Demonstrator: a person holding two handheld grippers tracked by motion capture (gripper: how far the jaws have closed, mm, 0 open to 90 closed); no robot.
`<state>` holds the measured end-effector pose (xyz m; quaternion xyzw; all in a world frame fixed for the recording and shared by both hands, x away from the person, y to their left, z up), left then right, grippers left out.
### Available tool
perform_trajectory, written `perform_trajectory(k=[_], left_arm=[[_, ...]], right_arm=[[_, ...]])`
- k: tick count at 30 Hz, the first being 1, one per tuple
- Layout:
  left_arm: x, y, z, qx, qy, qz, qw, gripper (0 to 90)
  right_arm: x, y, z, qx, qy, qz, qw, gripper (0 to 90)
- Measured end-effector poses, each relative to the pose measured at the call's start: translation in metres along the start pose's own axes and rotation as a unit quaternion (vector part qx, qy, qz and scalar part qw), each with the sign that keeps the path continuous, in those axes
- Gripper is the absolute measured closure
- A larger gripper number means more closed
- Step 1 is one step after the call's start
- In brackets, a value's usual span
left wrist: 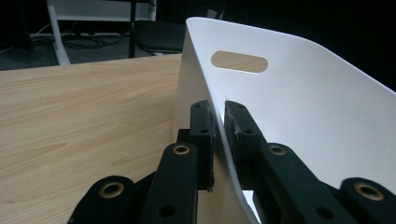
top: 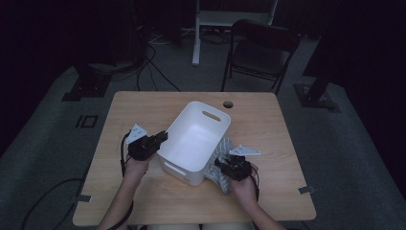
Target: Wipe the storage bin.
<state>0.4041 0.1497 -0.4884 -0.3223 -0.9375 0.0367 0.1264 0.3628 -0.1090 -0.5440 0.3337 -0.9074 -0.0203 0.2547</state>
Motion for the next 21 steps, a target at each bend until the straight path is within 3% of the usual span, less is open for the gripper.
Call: perform_trajectory(k=[8, 12, 16, 21], left_arm=[[0.0, 0.0, 0.0, 0.006, -0.002, 0.003, 1.0, 81.7], [0.0, 0.001, 0.0, 0.003, -0.004, -0.008, 1.0, 81.8], [0.0, 0.001, 0.0, 0.001, -0.008, -0.014, 0.9999, 82.0], [0.0, 0.001, 0.0, 0.004, -0.011, -0.017, 0.9998, 82.0]], right_arm=[[-0.016, -0.012, 0.018, -0.011, 0.034, 0.009, 0.9993, 75.7], [-0.02, -0.015, 0.022, -0.016, 0.043, 0.006, 0.9989, 75.7], [-0.016, -0.015, 0.019, -0.014, 0.044, 0.0, 0.9989, 75.7], [0.005, -0.005, 0.004, -0.007, 0.016, -0.02, 0.9996, 75.6]])
Point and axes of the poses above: each handheld gripper's, and its own axes: x roughly backward along the jaws, z roughly out of its underside, y roughly to its left, the point moved 7 cm from there along -x, roughly forward along the jaws, and after that the axes turned 6 degrees about -y, right-handed, at the moved point
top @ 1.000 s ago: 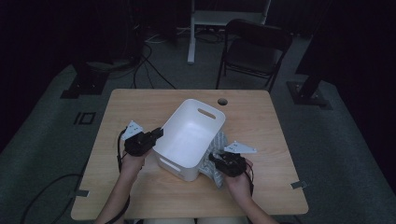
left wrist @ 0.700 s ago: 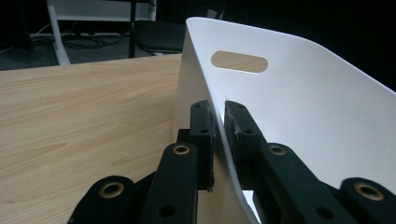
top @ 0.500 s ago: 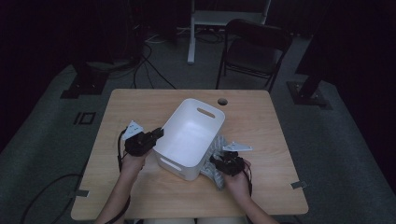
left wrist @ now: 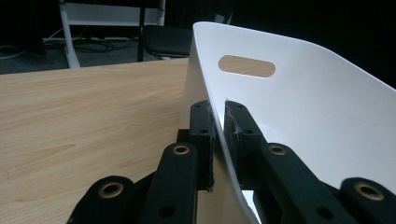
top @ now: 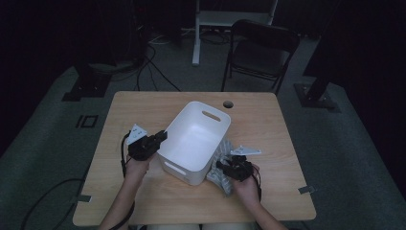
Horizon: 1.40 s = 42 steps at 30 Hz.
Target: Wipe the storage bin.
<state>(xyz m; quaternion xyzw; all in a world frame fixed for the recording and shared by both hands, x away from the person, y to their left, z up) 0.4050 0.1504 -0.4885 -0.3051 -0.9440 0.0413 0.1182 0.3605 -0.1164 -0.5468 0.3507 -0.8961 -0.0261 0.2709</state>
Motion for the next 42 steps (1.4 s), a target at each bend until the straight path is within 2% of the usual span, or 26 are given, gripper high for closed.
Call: perform_trajectory(k=[3, 7, 11, 20, 32, 42], left_arm=[[0.0, 0.0, 0.0, 0.001, 0.0, 0.0, 1.0, 82.0], [0.0, 0.0, 0.0, 0.001, 0.0, 0.002, 1.0, 82.0], [-0.001, -0.001, 0.0, 0.001, 0.002, 0.015, 0.9999, 82.0], [-0.001, -0.001, 0.0, -0.005, 0.006, 0.017, 0.9998, 81.8], [-0.001, -0.002, 0.0, -0.003, 0.006, 0.015, 0.9999, 81.6], [-0.001, -0.002, 0.0, -0.004, 0.005, 0.011, 0.9999, 81.7]], right_arm=[[0.018, 0.014, -0.015, 0.007, -0.031, -0.02, 0.9993, 75.6], [0.036, 0.034, -0.032, 0.023, -0.066, -0.039, 0.9968, 75.5], [0.034, 0.043, -0.034, 0.035, -0.071, -0.037, 0.9962, 75.4], [0.02, 0.038, -0.026, 0.039, -0.055, -0.015, 0.9976, 75.4], [0.003, 0.023, -0.009, 0.015, -0.019, -0.004, 0.9997, 75.4], [-0.01, 0.01, 0.005, 0.004, 0.013, 0.005, 0.9999, 75.4]])
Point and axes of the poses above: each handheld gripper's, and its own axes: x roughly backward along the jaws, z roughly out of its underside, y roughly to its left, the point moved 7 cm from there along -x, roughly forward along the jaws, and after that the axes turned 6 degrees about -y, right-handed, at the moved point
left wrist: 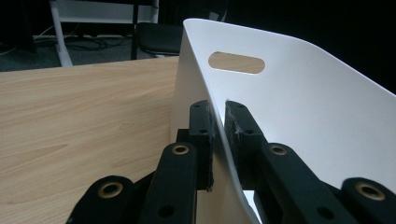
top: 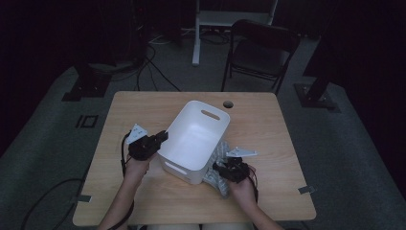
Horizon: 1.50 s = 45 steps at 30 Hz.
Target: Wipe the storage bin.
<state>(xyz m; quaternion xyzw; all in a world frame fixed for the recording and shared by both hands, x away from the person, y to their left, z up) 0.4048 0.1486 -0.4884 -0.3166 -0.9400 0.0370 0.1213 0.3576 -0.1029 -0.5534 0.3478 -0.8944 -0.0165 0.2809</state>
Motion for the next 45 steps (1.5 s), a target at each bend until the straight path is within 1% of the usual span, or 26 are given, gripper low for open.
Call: perform_trajectory(k=[2, 4, 5, 6, 7, 8, 9, 11, 13, 17, 20, 21, 22, 24, 26, 27, 29, 32, 33, 37, 39, 42, 45], left_arm=[[0.0, 0.0, 0.0, 0.0, 0.0, 0.0, 1.0, 81.6], [0.0, 0.0, 0.0, -0.001, 0.0, -0.001, 1.0, 81.7], [0.0, 0.0, 0.0, -0.001, 0.0, -0.001, 1.0, 81.7], [0.0, 0.0, 0.0, -0.003, -0.002, -0.005, 1.0, 81.6], [0.0, 0.0, 0.0, -0.001, -0.004, -0.007, 1.0, 81.6], [0.0, 0.001, 0.0, 0.004, -0.006, -0.01, 0.9999, 81.1], [0.0, 0.001, 0.0, 0.004, -0.006, -0.01, 0.9999, 81.1], [0.0, 0.001, 0.0, 0.0, -0.006, -0.012, 0.9999, 81.3], [0.0, 0.001, 0.0, 0.0, -0.006, -0.012, 0.9999, 81.4], [0.0, 0.001, 0.0, 0.002, -0.006, -0.014, 0.9999, 81.6], [0.001, 0.001, 0.0, 0.001, -0.01, -0.013, 0.9999, 81.6], [0.001, 0.001, 0.0, 0.001, -0.011, -0.011, 0.9999, 81.6], [0.0, 0.001, 0.0, 0.002, -0.012, -0.011, 0.9999, 81.6], [0.0, 0.0, 0.0, 0.0, -0.011, -0.012, 0.9999, 81.9], [0.0, 0.0, 0.0, 0.004, -0.009, -0.007, 0.9999, 82.2], [0.0, 0.0, 0.0, 0.005, -0.007, -0.004, 1.0, 82.2], [0.001, -0.001, 0.0, 0.0, -0.005, -0.004, 1.0, 82.2], [0.001, -0.001, 0.0, -0.002, -0.005, -0.004, 1.0, 82.1], [0.001, -0.001, 0.001, 0.001, -0.007, -0.005, 1.0, 82.1], [0.001, -0.001, 0.001, 0.001, -0.006, -0.007, 1.0, 82.1], [0.001, -0.001, 0.001, 0.0, -0.006, -0.009, 0.9999, 82.1], [0.001, -0.001, 0.001, 0.002, -0.006, -0.008, 1.0, 82.2], [0.0, -0.001, 0.001, 0.003, -0.005, -0.007, 1.0, 82.1]], right_arm=[[-0.005, -0.004, 0.005, 0.0, 0.01, 0.004, 0.9999, 75.4], [-0.011, -0.007, 0.012, -0.008, 0.024, 0.004, 0.9997, 75.4], [-0.011, -0.007, 0.012, -0.008, 0.024, 0.004, 0.9997, 75.4], [-0.015, -0.01, 0.017, -0.014, 0.031, -0.001, 0.9994, 75.5], [-0.015, -0.01, 0.017, -0.017, 0.032, -0.003, 0.9993, 75.5], [-0.014, -0.01, 0.016, -0.013, 0.036, -0.003, 0.9993, 75.5], [-0.014, -0.01, 0.016, -0.013, 0.036, -0.003, 0.9993, 75.5], [-0.008, -0.005, 0.013, -0.01, 0.029, -0.012, 0.9995, 75.4], [0.001, 0.001, 0.008, -0.001, 0.02, -0.025, 0.9995, 75.5], [0.024, 0.018, -0.008, 0.018, -0.013, -0.048, 0.9986, 75.5], [0.044, 0.033, -0.022, 0.023, -0.048, -0.07, 0.9961, 75.4], [0.047, 0.036, -0.025, 0.025, -0.055, -0.073, 0.9955, 75.4], [0.051, 0.041, -0.028, 0.026, -0.065, -0.081, 0.9942, 75.4], [0.054, 0.048, -0.029, 0.026, -0.072, -0.093, 0.9927, 75.3], [0.052, 0.051, -0.028, 0.034, -0.07, -0.093, 0.9926, 75.3], [0.05, 0.052, -0.028, 0.034, -0.068, -0.092, 0.9929, 75.2], [0.045, 0.051, -0.026, 0.036, -0.062, -0.089, 0.9935, 75.1], [0.04, 0.05, -0.023, 0.042, -0.055, -0.077, 0.9946, 75.0], [0.039, 0.05, -0.021, 0.042, -0.053, -0.075, 0.9949, 75.0], [0.032, 0.046, -0.015, 0.048, -0.045, -0.056, 0.9963, 74.7], [0.029, 0.043, -0.011, 0.044, -0.039, -0.052, 0.9969, 74.7], [0.026, 0.039, -0.008, 0.037, -0.032, -0.052, 0.9975, 74.5], [0.023, 0.037, -0.006, 0.036, -0.029, -0.049, 0.9977, 74.4]])
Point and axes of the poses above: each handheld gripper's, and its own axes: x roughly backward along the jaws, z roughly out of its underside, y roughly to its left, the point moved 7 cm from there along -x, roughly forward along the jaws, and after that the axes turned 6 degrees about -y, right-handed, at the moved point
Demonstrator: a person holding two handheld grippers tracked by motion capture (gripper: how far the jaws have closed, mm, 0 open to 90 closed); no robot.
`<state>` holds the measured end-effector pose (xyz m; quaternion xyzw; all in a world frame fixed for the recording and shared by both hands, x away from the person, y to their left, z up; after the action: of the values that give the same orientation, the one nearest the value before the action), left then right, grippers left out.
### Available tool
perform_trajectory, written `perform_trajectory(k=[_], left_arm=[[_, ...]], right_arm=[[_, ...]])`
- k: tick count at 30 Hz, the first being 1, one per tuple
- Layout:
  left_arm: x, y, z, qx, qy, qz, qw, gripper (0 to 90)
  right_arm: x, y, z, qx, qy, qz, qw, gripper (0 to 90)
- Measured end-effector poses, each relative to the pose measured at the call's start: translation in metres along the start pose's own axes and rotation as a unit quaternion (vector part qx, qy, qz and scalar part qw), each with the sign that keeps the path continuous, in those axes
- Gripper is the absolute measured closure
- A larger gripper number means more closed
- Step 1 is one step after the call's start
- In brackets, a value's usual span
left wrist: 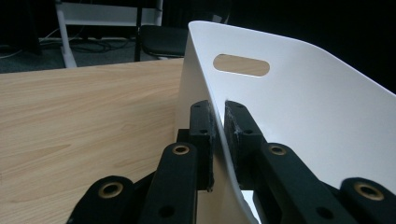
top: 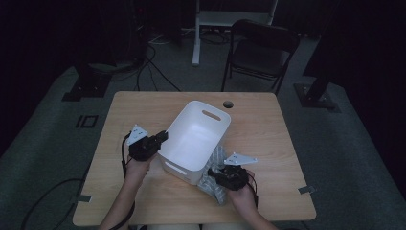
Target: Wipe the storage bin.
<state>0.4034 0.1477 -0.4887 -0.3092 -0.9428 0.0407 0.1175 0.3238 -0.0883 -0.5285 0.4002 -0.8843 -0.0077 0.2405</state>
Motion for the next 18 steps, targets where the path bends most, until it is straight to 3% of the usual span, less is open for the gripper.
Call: perform_trajectory(k=[10, 14, 18], left_arm=[[0.0, 0.0, 0.0, 0.001, 0.003, -0.001, 1.0, 82.1], [0.0, 0.0, 0.0, 0.003, 0.003, -0.003, 1.0, 82.0], [0.0, 0.001, 0.0, 0.004, -0.002, -0.013, 0.9999, 81.9]], right_arm=[[-0.013, -0.013, 0.017, -0.001, 0.031, 0.019, 0.9993, 74.4], [-0.024, -0.023, 0.032, -0.013, 0.059, 0.025, 0.9979, 74.5], [-0.028, -0.025, 0.037, -0.025, 0.067, 0.024, 0.9971, 75.1]])
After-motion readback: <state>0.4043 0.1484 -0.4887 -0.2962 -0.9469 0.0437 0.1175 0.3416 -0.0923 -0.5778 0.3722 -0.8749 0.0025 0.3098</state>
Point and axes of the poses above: each handheld gripper's, and its own axes: x roughly backward along the jaws, z roughly out of its underside, y roughly to its left, the point moved 7 cm from there along -x, roughly forward along the jaws, and after that the axes turned 6 degrees about -y, right-handed, at the moved point
